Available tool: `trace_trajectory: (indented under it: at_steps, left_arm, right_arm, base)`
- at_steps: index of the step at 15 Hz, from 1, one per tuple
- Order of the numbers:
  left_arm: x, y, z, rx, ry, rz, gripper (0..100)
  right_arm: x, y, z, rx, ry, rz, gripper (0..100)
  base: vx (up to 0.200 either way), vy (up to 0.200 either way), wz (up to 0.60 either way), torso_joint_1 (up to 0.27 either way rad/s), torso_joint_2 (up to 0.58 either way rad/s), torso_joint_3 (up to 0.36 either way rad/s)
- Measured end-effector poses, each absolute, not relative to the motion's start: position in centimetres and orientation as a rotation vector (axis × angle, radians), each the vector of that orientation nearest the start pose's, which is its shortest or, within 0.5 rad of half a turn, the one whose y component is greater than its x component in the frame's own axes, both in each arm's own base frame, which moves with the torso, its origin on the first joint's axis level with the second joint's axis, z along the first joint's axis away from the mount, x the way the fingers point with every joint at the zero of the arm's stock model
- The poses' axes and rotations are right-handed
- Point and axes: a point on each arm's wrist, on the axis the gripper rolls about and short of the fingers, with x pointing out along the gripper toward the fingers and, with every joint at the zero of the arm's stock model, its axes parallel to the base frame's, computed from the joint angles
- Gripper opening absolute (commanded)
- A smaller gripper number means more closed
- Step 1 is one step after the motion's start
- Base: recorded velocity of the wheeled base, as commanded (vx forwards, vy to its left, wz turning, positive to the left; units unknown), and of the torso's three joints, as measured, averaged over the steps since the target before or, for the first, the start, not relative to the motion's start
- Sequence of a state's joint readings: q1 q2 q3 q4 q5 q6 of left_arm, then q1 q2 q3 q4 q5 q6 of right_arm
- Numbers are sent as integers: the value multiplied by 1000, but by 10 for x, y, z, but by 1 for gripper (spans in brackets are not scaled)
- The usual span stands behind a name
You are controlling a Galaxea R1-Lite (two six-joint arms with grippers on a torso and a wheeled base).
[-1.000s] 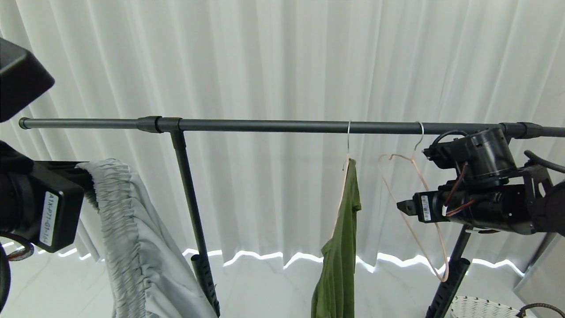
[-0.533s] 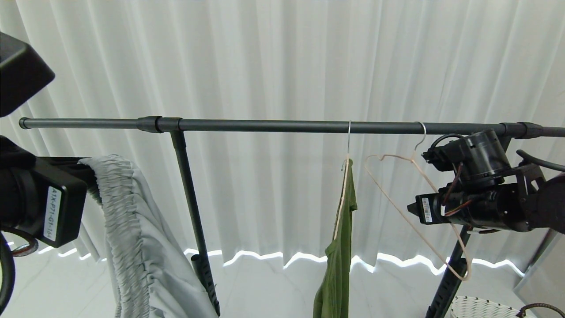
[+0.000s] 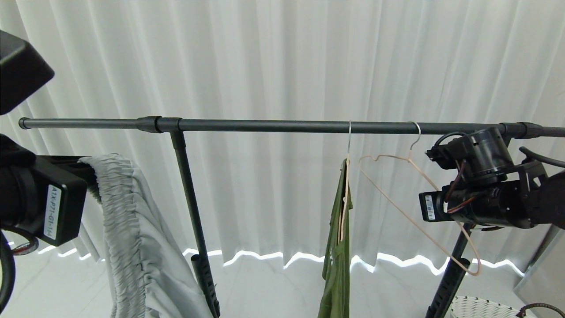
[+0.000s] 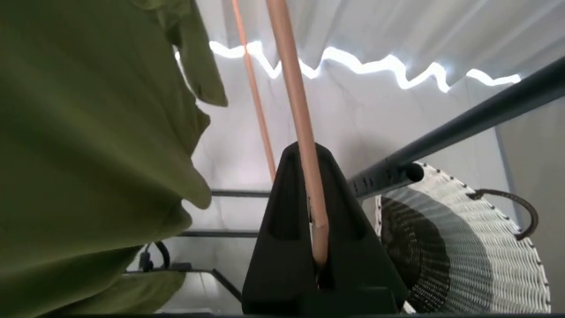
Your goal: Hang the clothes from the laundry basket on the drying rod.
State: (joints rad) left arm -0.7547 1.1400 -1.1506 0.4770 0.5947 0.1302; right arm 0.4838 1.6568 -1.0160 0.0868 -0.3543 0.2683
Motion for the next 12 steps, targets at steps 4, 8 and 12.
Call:
trace_trajectory:
  at_steps: [4,8,12]
  left_arm:
    - [109,-85,307,409,340,-180,0]
    - [111,-87,308,415,315,-183,0]
    - [112,-88,307,448,314,-188,0]
  right_arm:
    - [252,123,201,0,630,34,0]
    - [236,116,219,25,576,45,0]
    - [210,105,226,17,570,57,0]
  base:
    - [0,0,0,0,0,0]
    - [0,0,0,0,0,0]
    - [-100,0,0,2,1,1]
